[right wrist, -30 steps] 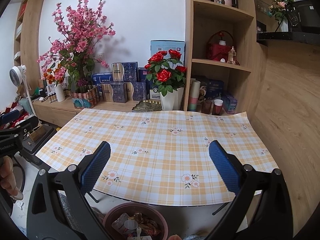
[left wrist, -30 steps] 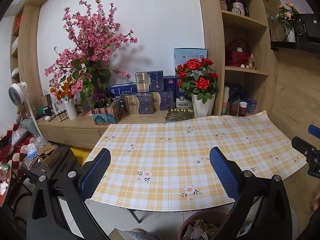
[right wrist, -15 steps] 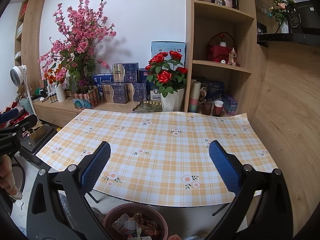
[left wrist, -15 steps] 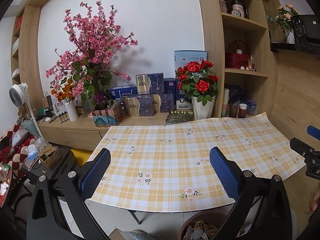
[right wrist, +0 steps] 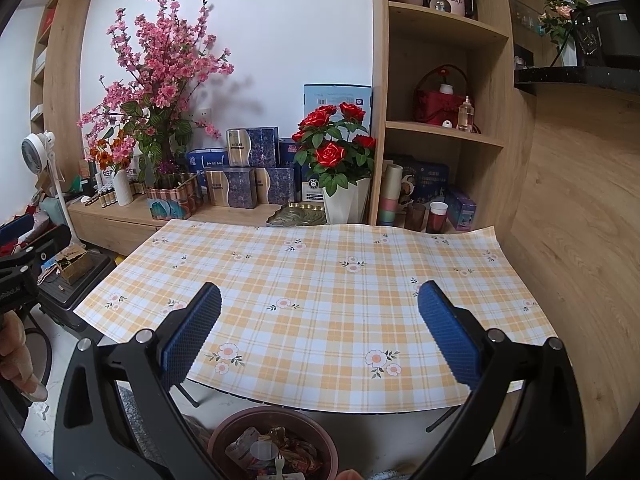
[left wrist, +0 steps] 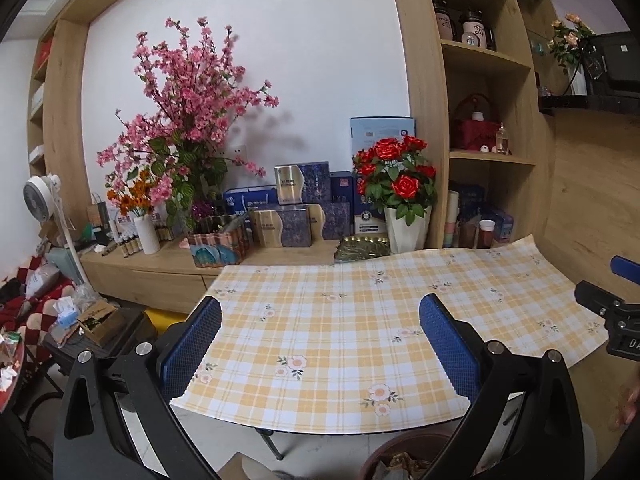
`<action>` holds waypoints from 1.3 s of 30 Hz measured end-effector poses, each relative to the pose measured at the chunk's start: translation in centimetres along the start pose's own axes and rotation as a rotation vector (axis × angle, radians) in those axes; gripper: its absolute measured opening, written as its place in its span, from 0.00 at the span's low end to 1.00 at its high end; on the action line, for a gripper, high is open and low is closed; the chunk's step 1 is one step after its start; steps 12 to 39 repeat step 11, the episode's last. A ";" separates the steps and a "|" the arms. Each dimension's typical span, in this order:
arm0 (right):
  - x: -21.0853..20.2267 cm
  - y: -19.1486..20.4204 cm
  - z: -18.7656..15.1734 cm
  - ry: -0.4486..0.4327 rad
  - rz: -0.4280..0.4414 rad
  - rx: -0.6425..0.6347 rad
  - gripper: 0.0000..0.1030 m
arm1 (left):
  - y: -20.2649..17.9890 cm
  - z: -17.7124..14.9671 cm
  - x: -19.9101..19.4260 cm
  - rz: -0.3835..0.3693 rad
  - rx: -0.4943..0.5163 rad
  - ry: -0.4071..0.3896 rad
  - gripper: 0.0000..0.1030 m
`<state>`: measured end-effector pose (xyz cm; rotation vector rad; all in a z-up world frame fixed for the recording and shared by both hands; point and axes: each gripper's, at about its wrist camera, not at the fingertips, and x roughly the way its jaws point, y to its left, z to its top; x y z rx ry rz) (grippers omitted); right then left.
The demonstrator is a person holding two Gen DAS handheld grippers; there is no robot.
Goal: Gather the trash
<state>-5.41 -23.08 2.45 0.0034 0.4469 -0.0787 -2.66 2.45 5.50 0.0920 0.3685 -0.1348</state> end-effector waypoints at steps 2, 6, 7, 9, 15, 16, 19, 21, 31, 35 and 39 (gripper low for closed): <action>0.0 0.0 -0.1 -0.001 0.002 0.000 0.94 | 0.0 0.1 0.1 -0.015 -0.007 0.011 0.94; -0.2 0.0 0.1 -0.003 0.002 0.004 0.94 | -0.4 0.3 0.4 -0.001 0.013 0.028 0.94; -0.2 -0.1 0.1 -0.003 0.002 0.004 0.94 | -0.4 0.2 0.3 -0.003 0.020 0.024 0.94; -0.2 -0.1 0.1 -0.004 0.003 0.004 0.94 | -0.8 0.1 0.1 0.011 0.039 0.009 0.94; -0.2 -0.2 0.0 -0.003 0.003 0.004 0.94 | -0.8 0.1 0.1 0.005 0.037 0.014 0.94; -0.2 -0.2 0.0 -0.003 0.003 0.004 0.94 | -0.8 0.1 0.1 0.005 0.037 0.014 0.94; -0.2 -0.2 0.0 -0.003 0.003 0.004 0.94 | -0.8 0.1 0.1 0.005 0.037 0.014 0.94; -0.2 -0.2 0.0 -0.003 0.003 0.004 0.94 | -0.8 0.1 0.1 0.005 0.037 0.014 0.94; -0.2 -0.2 0.0 -0.003 0.003 0.004 0.94 | -0.8 0.1 0.1 0.005 0.037 0.014 0.94; -0.2 -0.2 0.0 -0.003 0.003 0.004 0.94 | -0.8 0.1 0.1 0.005 0.037 0.014 0.94; -0.2 -0.2 0.0 -0.003 0.003 0.004 0.94 | -0.8 0.1 0.1 0.005 0.037 0.014 0.94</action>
